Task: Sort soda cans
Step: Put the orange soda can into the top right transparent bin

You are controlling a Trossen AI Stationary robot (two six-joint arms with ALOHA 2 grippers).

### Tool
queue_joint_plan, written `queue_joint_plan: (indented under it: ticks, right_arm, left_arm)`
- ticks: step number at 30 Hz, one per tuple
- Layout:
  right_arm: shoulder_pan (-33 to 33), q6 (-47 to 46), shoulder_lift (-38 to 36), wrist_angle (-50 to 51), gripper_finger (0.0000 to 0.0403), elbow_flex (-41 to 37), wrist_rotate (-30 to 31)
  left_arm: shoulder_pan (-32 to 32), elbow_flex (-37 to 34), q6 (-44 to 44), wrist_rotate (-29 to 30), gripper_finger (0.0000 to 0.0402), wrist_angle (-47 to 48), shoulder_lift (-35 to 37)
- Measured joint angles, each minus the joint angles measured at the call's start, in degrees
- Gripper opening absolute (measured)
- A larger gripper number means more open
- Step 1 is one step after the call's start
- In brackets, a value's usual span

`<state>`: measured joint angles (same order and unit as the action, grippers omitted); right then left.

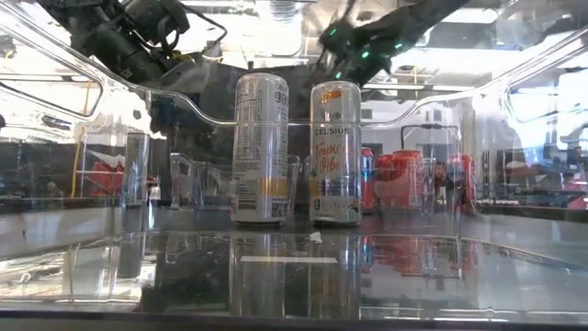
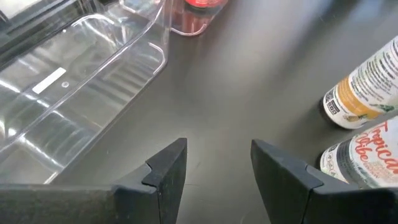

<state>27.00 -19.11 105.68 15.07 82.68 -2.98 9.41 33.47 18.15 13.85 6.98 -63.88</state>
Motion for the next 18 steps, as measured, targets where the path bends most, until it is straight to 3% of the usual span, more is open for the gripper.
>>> queue_joint_plan:
  ticks: [6, 10, 18]
  right_arm:
    - [-0.8, -0.8, 6.4, 11.1, 0.0211, 9.7, 0.3]
    - [-1.5, -2.4, 7.3, 15.5, 0.0159, 11.1, 3.9]
    - [-1.5, -3.4, 7.1, 25.5, 0.0071, 11.3, 4.2]
  left_arm:
    - [0.0, 0.0, 2.5, 0.0, 0.0174, 0.1, 0.0]
    - [0.0, 0.0, 2.7, 0.0, 0.0174, 0.1, 0.0]
    - [0.0, 0.0, 2.5, 0.0, 0.0174, 0.2, 0.0]
